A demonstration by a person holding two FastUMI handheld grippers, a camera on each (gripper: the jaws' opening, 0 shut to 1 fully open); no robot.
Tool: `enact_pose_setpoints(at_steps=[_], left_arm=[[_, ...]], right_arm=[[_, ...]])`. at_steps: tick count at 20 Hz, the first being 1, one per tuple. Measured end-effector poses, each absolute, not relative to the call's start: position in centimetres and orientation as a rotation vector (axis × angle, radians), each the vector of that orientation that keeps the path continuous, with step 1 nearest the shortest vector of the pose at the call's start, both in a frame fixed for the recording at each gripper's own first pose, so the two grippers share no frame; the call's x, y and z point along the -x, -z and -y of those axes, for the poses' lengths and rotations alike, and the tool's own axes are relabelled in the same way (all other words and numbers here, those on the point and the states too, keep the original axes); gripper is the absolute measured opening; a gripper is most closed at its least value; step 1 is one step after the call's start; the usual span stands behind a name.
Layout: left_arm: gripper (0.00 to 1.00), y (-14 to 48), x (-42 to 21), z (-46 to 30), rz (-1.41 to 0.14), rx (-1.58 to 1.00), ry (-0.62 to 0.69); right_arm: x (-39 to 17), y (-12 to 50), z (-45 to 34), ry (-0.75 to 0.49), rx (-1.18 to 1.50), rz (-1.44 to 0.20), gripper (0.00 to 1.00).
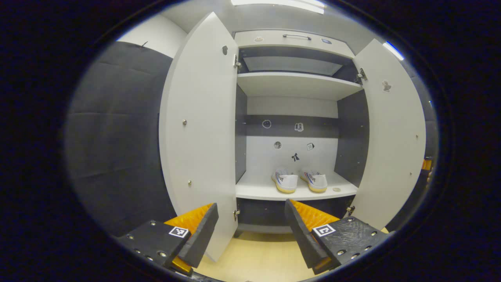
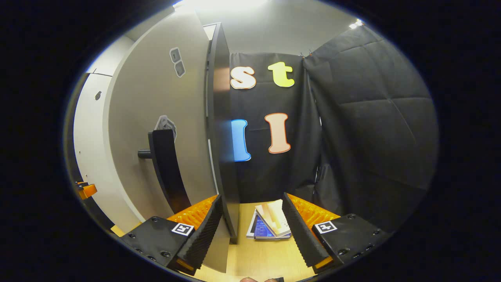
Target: Grab one shoe with the right hand and put it into the shoe cabinet, grab the other shoe with the left hand and put it into the shoe cabinet; then close the right door with the right hand and the left door with the left hand.
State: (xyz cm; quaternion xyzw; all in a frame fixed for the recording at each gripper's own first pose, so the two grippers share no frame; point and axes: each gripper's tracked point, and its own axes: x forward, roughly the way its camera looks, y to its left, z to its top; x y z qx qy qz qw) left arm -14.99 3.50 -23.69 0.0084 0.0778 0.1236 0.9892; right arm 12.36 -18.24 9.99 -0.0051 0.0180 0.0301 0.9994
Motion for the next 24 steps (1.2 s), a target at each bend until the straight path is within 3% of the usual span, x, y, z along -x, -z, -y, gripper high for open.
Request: enact_pose_setpoints(at_steps=[10, 23, 24], left_arm=[[0.99, 24.2, 15.8, -4.0, -0.161, 0.002, -0.272], [0.98, 24.0, 19.0, -7.7, -0.196, -0.01, -0.359], [0.98, 23.8, 19.2, -8.3, -0.194, -0.012, -0.365]], right_arm=[[-12.3, -9.0, 11.8, -0.194, -0.057, -0.055, 0.95], [-15.2, -7.9, 2.1, -0.272, -0.159, -0.095, 0.96], [-15.2, -8.1, 1.8, -0.266, -0.174, -0.096, 0.92]])
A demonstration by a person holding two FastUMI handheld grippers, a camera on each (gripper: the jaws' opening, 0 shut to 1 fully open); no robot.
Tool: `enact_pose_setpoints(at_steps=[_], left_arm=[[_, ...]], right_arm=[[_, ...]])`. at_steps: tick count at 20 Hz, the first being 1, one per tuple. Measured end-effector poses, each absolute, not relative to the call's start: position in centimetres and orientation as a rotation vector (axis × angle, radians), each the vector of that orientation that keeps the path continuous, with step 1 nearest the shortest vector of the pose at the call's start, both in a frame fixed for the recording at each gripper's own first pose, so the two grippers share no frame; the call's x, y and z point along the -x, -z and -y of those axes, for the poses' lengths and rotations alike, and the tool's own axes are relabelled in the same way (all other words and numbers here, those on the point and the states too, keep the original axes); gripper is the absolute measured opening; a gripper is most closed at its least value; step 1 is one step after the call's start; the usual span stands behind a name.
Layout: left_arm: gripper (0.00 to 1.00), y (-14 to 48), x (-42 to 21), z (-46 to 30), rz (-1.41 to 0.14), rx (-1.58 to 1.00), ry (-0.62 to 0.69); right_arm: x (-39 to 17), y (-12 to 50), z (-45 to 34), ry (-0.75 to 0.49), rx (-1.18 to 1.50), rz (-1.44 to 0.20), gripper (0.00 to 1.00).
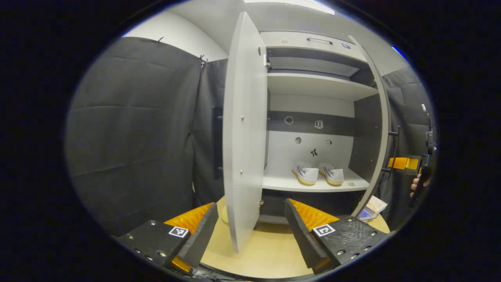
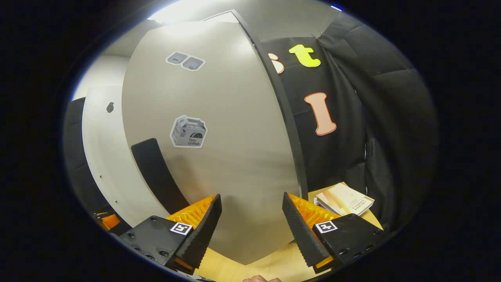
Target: Grab one shoe with the right hand and put it into the shoe cabinet, grab the other shoe with the left hand and put it into the shoe cabinet; then close the right door with the right hand and the left door with the left hand.
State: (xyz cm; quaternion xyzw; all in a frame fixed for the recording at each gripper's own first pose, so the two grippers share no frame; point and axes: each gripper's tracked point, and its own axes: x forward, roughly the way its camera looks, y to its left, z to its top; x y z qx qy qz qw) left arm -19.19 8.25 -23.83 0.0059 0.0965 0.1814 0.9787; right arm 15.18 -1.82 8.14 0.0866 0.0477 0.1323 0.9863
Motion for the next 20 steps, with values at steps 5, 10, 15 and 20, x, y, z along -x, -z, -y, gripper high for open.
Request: enact_pose_setpoints(at_steps=[5, 10, 15, 20], left_arm=[[0.99, 23.6, 20.7, -11.1, -0.194, 0.016, -0.389], [0.99, 23.5, 21.4, -14.7, -0.17, -0.009, -0.414], [0.99, 22.5, 20.8, -18.8, -0.099, -0.029, -0.399], [0.99, 21.5, 18.4, -21.6, -0.07, -0.037, -0.353]], right_arm=[[-14.5, -8.9, 1.7, -0.194, -0.162, -0.094, 0.98], [-12.3, -10.0, 1.2, -0.143, -0.138, -0.019, 0.98], [-10.3, -9.2, 1.4, -0.081, -0.107, 0.012, 0.98], [-7.7, -9.7, 3.5, 0.008, -0.06, 0.029, 0.98]])
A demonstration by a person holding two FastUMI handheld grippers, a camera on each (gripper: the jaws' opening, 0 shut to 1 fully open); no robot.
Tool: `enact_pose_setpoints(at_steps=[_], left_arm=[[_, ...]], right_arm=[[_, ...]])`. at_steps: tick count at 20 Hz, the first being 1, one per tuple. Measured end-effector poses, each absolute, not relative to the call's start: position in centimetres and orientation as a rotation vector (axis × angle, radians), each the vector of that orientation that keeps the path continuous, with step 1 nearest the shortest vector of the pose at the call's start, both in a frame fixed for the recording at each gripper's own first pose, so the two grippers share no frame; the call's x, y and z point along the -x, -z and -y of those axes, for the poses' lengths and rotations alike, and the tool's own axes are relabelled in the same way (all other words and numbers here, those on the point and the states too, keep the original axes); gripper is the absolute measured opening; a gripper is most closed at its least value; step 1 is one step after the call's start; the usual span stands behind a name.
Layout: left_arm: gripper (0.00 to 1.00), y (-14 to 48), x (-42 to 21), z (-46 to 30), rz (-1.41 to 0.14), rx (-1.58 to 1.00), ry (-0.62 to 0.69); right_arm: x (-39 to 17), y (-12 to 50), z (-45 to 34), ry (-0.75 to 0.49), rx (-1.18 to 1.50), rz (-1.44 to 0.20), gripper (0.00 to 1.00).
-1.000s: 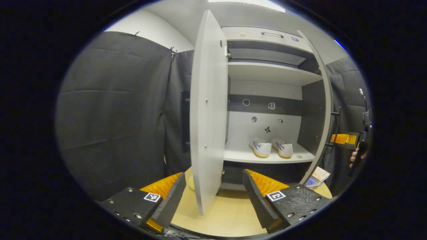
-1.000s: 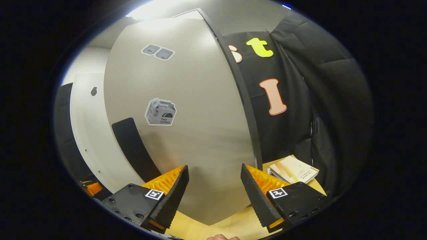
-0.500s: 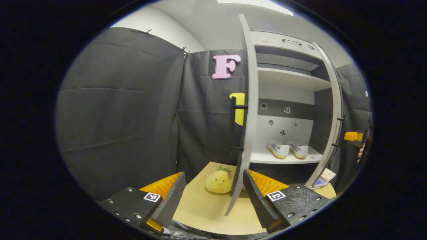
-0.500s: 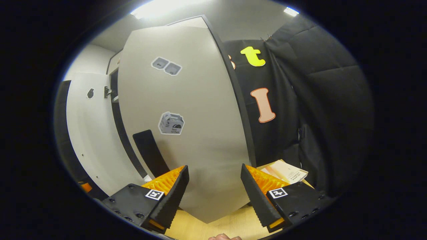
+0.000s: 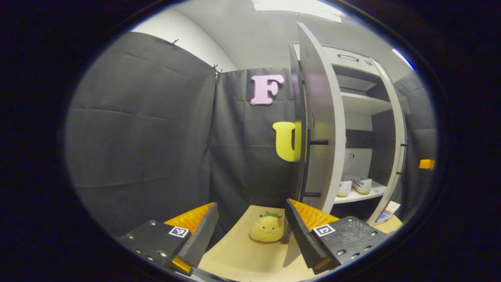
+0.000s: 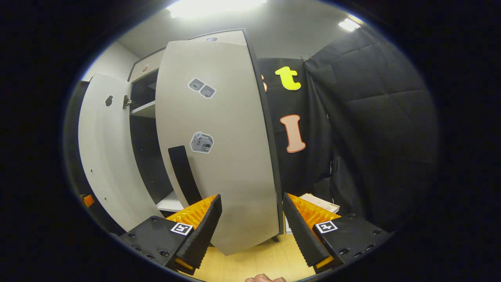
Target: Grab one shoe with the right hand and put it into the shoe cabinet, grab the other shoe with the left hand and put it into the shoe cabinet; then close the right door with the right hand and the left door with the left hand.
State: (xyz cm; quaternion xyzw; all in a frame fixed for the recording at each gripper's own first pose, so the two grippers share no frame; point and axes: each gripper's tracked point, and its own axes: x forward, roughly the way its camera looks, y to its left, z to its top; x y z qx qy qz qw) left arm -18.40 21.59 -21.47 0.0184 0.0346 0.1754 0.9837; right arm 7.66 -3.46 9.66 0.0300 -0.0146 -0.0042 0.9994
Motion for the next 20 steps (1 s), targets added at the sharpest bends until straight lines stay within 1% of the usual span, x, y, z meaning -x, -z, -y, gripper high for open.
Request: enact_pose_setpoints(at_steps=[3, 4, 8, 10, 11, 12, 13, 15, 16, 19, 20], left_arm=[[0.98, 20.9, 16.2, -22.2, -0.058, -0.021, -0.306], [0.99, 20.7, 15.4, -22.5, -0.055, -0.02, -0.294], [0.98, 19.5, 12.5, -23.1, -0.04, -0.028, -0.267], [0.99, 19.2, 12.0, -22.9, -0.029, -0.047, -0.247], [0.98, 18.7, 11.6, -22.7, -0.02, -0.063, -0.237], [0.99, 18.3, 11.0, -22.5, -0.016, -0.079, -0.233], [0.99, 17.8, 10.6, -22.8, -0.001, -0.099, -0.258], [0.96, 17.7, 10.1, -22.4, 0.001, -0.118, -0.251], [0.88, 17.7, 9.8, -22.0, 0.001, -0.113, -0.247], [0.88, 17.8, 10.1, -22.0, -0.004, -0.092, -0.26], [0.92, 17.8, 10.0, -21.9, -0.01, -0.094, -0.26]], right_arm=[[-6.6, -10.1, 5.0, 0.06, -0.049, 0.045, 0.98], [-6.3, -10.2, 5.5, 0.073, -0.051, 0.049, 0.98], [-5.1, -10.4, 7.1, 0.112, -0.051, 0.056, 0.98], [-4.8, -10.5, 8.2, 0.137, -0.044, 0.056, 0.98], [-4.7, -10.5, 8.6, 0.144, -0.048, 0.055, 0.98], [-4.7, -10.6, 8.8, 0.148, -0.055, 0.054, 0.98], [-4.7, -10.6, 9.0, 0.151, -0.06, 0.055, 0.98], [-4.9, -10.5, 9.3, 0.154, -0.063, 0.054, 0.98], [-5.0, -10.3, 9.3, 0.154, -0.062, 0.05, 0.98], [-5.7, -9.7, 8.7, 0.137, -0.069, 0.032, 0.98], [-6.0, -9.5, 8.4, 0.128, -0.071, 0.027, 0.98]])
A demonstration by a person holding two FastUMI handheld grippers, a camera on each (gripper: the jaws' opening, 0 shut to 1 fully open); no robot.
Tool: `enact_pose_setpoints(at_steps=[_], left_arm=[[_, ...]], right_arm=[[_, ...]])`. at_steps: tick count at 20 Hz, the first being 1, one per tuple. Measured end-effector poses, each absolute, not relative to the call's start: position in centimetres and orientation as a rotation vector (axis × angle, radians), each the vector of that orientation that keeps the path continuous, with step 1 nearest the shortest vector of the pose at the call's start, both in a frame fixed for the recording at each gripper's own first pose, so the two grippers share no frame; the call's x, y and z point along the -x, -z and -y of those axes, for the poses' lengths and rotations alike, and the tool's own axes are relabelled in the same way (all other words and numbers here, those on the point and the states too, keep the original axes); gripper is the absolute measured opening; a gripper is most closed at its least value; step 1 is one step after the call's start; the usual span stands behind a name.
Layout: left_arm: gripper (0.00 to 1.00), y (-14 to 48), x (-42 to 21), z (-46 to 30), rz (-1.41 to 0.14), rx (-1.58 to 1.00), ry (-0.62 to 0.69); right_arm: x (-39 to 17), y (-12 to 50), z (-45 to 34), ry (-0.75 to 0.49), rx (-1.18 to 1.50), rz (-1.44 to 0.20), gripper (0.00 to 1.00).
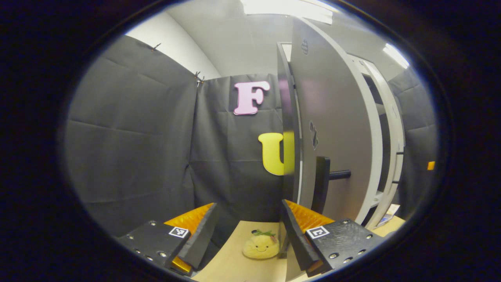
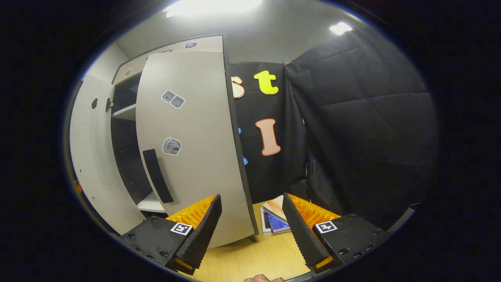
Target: Grab one shoe with the right hand and put it into the shoe cabinet, grab the other shoe with the left hand and put it into the shoe cabinet; then close the right door with the right hand and the left door with the left hand.
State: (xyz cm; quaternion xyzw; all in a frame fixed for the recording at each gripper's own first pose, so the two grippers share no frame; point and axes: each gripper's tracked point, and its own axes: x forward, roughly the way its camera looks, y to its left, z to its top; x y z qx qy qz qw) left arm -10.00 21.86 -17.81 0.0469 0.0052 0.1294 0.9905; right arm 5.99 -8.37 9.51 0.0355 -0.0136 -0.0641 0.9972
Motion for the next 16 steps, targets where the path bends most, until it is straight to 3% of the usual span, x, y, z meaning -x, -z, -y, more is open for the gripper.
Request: enact_pose_setpoints(at_steps=[3, 6, 7, 16], left_arm=[[0.88, 18.0, 9.6, -20.0, -0.019, -0.088, -0.213], [0.93, 18.5, 8.9, -16.8, -0.025, -0.052, -0.139], [0.89, 18.7, 8.6, -15.8, -0.026, -0.049, -0.128], [0.88, 19.6, 6.3, -8.8, -0.024, -0.099, -0.168]], right_arm=[[-6.9, -9.1, 7.5, 0.108, -0.073, 0.019, 0.98], [-7.1, -8.6, 6.8, 0.09, -0.08, 0.016, 0.98], [-7.1, -8.8, 6.7, 0.091, -0.08, 0.018, 0.98], [-4.1, -8.3, 10.2, 0.201, -0.107, 0.018, 0.98]])
